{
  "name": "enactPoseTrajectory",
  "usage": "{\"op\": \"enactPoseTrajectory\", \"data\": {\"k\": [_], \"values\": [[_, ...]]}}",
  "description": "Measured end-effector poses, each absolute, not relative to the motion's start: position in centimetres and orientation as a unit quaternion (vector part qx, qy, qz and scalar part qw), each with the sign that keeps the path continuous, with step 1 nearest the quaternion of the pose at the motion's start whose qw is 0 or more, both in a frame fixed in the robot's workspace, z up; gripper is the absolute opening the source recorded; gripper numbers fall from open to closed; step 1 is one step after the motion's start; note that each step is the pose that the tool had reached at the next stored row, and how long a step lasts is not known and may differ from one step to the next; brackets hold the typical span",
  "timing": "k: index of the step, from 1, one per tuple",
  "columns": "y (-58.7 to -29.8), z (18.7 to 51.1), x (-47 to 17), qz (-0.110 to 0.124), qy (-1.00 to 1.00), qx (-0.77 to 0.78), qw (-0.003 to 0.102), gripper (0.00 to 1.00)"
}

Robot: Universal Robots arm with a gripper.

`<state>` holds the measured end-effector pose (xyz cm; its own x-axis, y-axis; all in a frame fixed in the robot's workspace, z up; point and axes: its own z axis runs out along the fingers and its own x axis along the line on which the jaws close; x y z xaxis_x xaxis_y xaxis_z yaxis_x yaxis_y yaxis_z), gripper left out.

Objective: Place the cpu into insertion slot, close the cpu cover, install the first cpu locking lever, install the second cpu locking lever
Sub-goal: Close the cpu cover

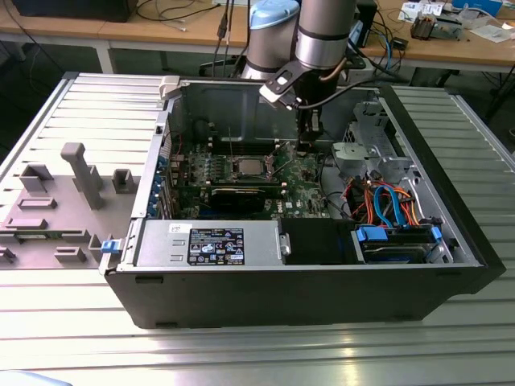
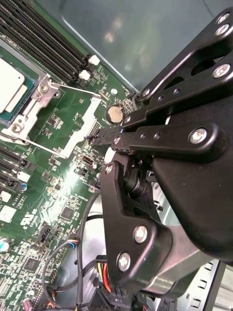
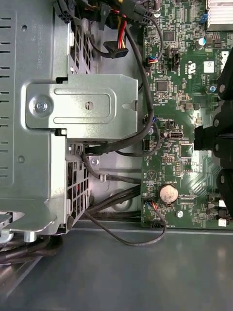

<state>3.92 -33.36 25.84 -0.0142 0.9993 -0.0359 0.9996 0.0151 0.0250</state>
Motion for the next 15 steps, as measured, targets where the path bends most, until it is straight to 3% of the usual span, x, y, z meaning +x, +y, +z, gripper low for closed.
{"op": "enactPoseTrajectory", "data": {"k": [15], "values": [[-33.29,24.69,3.91,-0.003,0.712,0.702,0.021,0.11]]}}
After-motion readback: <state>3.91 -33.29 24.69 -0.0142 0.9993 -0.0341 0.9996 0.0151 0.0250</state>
